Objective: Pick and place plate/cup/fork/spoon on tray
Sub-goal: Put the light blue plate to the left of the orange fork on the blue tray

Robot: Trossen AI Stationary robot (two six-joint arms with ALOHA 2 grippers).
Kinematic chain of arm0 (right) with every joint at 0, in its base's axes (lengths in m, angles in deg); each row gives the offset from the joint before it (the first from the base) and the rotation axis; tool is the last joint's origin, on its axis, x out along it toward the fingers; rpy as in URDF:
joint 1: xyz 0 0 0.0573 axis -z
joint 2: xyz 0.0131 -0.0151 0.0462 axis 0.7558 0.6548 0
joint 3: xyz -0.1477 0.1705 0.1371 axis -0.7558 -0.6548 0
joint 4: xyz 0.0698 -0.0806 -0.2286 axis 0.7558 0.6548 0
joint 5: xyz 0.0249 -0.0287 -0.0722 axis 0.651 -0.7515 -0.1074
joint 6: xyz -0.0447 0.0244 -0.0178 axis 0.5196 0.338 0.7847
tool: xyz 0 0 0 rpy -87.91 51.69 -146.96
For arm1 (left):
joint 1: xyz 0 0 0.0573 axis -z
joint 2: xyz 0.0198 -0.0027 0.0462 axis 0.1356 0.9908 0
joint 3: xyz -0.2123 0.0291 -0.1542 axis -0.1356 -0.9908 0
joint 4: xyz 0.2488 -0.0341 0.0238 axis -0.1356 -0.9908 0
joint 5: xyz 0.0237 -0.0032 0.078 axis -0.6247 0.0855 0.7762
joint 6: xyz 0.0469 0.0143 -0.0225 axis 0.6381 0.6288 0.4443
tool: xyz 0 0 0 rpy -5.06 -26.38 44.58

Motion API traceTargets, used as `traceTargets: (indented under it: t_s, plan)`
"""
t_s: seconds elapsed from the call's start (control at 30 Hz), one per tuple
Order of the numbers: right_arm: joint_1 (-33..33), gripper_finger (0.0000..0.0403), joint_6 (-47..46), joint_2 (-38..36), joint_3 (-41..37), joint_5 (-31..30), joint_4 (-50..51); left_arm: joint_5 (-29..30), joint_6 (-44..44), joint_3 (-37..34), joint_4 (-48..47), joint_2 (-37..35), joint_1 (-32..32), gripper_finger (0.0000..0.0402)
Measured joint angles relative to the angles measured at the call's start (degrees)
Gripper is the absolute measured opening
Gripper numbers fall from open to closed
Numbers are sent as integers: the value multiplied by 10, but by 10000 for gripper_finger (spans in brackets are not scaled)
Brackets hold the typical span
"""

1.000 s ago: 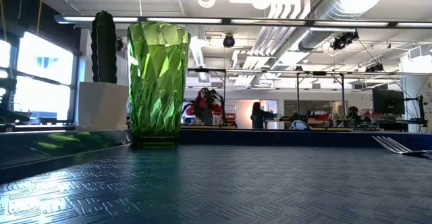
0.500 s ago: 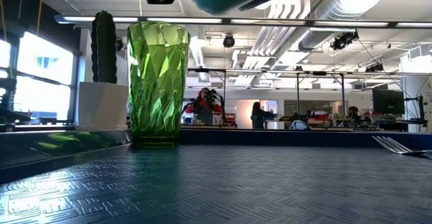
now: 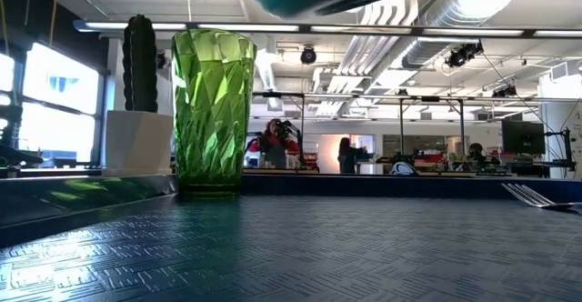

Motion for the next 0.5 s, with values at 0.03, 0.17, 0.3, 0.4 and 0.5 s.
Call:
traceTargets:
  t_s: [0.03, 0.17, 0.3, 0.4, 0.5]
  plan:
    - [0, 103, 0, 0, 0, 1, 0, 0, -19, 0, -6, 1, 7, 1]
    - [0, 103, 10, 0, 0, 1, 0, 0, -81, 0, -20, 6, 34, 1]
    - [0, 103, 15, 0, 0, 1, 0, 11, -143, 0, -23, 6, 57, 1]
    - [0, 103, 15, 0, 0, 1, 0, 13, -175, 0, -30, 6, 69, 1]
    - [0, 103, 13, 0, 0, 1, 0, 16, -200, 0, -31, 13, 80, 1]
